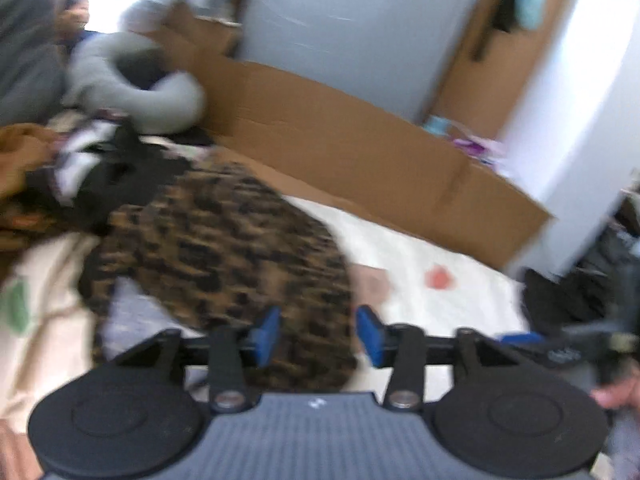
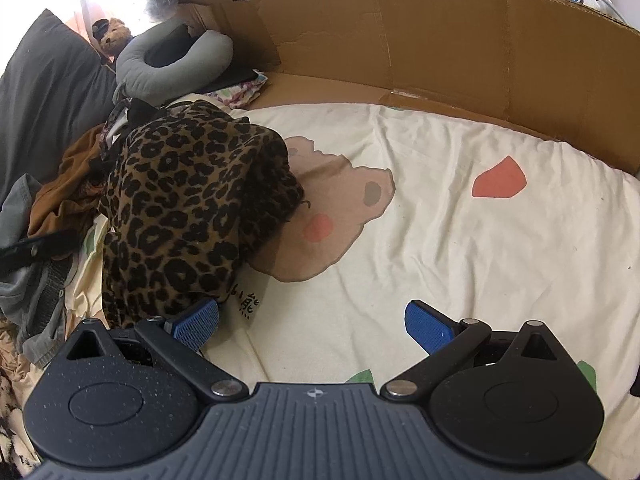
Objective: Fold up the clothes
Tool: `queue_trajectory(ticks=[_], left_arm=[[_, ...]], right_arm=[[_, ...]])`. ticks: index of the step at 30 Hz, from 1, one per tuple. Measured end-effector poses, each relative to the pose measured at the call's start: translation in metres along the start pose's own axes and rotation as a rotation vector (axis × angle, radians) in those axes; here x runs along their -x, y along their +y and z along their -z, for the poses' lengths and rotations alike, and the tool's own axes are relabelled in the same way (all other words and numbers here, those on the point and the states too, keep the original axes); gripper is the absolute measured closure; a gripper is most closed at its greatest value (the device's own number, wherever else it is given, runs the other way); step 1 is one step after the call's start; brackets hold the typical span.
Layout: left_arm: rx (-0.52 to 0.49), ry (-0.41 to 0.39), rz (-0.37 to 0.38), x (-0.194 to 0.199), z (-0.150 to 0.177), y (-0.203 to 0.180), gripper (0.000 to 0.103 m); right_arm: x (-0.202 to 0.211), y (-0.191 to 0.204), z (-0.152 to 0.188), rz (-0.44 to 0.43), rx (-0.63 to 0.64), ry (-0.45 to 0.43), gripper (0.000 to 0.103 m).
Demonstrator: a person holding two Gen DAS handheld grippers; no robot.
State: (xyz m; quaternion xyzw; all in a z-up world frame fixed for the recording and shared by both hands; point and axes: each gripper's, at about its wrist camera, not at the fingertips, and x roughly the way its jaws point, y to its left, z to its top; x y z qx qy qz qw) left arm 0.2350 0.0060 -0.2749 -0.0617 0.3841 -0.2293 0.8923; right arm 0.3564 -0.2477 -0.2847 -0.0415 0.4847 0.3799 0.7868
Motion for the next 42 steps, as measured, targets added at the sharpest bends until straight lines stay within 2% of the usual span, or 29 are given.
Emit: queue_trajectory(ticks=[6, 12, 16, 18, 21, 29, 31, 32, 35, 38, 39, 41, 42], left_arm=[[0.103, 0.003, -0.135, -0.030, -0.007, 0.046, 0.046], [0.154, -0.002, -0.176, -0.059, -0.002, 0.071, 0.046], [0.179, 0.003, -0.165, -0.071, 0.001, 0.079, 0.046], [0.188, 0.008, -0.149, -0.076, 0.002, 0.083, 0.043], [0.184, 0.026, -0.149, -0.087, 0.003, 0.088, 0.045], [0.137, -0.042, -0.086, -0.068, 0.000, 0.069, 0.049], [0.148, -0.049, -0.069, -0.067, 0.000, 0.067, 0.051], [0.155, -0.049, -0.066, -0.068, 0.000, 0.067, 0.056], [0.194, -0.040, -0.081, -0.074, -0.001, 0.071, 0.086], [0.191, -0.059, -0.070, -0.068, -0.004, 0.068, 0.092], [0.168, -0.067, -0.065, -0.064, -0.005, 0.063, 0.094], [0.133, -0.077, -0.041, -0.054, -0.007, 0.052, 0.095], [0.121, -0.080, -0.025, -0.049, -0.007, 0.046, 0.095]], right_arm=[[0.001, 0.005, -0.001, -0.003, 0.012, -0.003, 0.001], [0.002, 0.007, -0.001, -0.002, 0.026, -0.003, 0.001], [-0.001, 0.005, 0.001, 0.004, 0.023, 0.009, 0.001], [-0.002, 0.006, 0.002, 0.004, 0.029, 0.016, 0.001], [-0.003, 0.010, 0.002, 0.000, 0.043, 0.017, 0.001], [-0.002, 0.011, 0.003, -0.003, 0.048, 0.015, 0.001], [0.000, 0.010, 0.002, -0.005, 0.046, 0.007, 0.001], [0.001, 0.011, 0.002, -0.005, 0.048, -0.002, 0.001], [0.004, 0.011, 0.001, -0.011, 0.052, -0.024, 0.001], [0.007, 0.010, 0.000, -0.038, 0.035, -0.032, 0.002], [0.008, 0.011, -0.001, -0.045, 0.038, -0.041, 0.005], [0.011, 0.012, -0.003, -0.064, 0.042, -0.059, 0.023], [0.013, 0.013, -0.005, -0.084, 0.036, -0.067, 0.023]])
